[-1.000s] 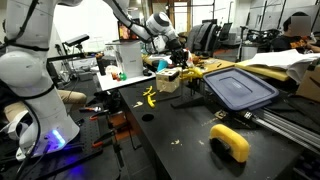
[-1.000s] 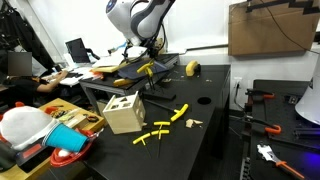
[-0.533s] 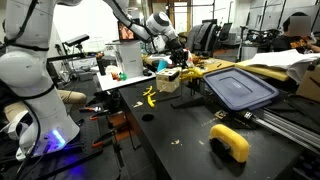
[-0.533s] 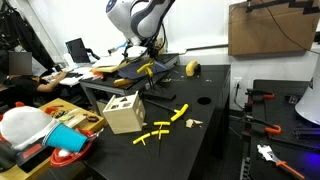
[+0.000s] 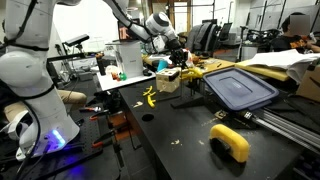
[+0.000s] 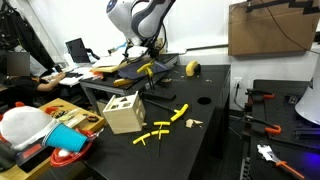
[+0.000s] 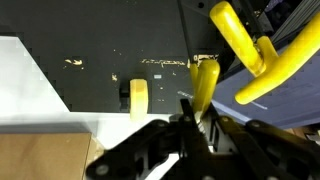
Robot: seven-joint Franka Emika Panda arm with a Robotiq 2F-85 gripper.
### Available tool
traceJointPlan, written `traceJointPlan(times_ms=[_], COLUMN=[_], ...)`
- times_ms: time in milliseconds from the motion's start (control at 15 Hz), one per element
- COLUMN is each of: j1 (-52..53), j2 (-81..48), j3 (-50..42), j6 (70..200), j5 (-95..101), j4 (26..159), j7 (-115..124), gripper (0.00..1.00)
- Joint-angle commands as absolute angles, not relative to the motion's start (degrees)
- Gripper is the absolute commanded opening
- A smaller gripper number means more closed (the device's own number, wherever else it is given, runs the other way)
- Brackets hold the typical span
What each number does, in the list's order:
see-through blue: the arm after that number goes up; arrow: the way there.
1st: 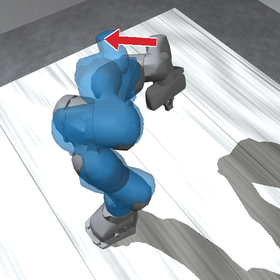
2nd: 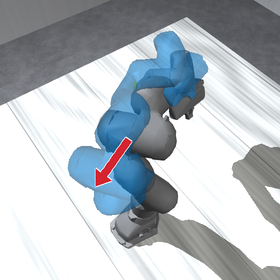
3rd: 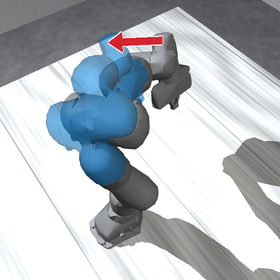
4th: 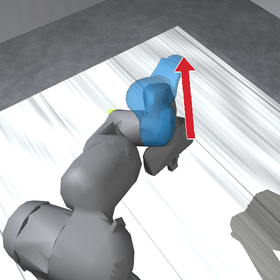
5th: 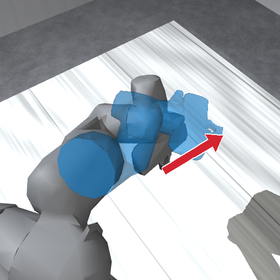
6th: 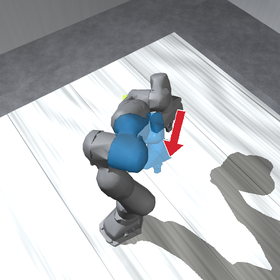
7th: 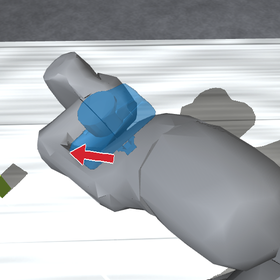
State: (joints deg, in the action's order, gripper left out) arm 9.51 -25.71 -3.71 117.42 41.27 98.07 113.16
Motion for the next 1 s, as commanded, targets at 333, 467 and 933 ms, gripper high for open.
traceJointPlan(times_ms=[333,467,933], j1=[9.9,9.8,9.6], j2=[-22.4,-22.2,-22.8], j3=[-3.8,-3.8,-3.8], j6=[116.0,115.8,116.0], j5=[41.6,41.8,42.3], j4=[100.2,100.0,99.6], j7=[114.4,114.3,113.9], gripper=[0.04,0.04,0.04])
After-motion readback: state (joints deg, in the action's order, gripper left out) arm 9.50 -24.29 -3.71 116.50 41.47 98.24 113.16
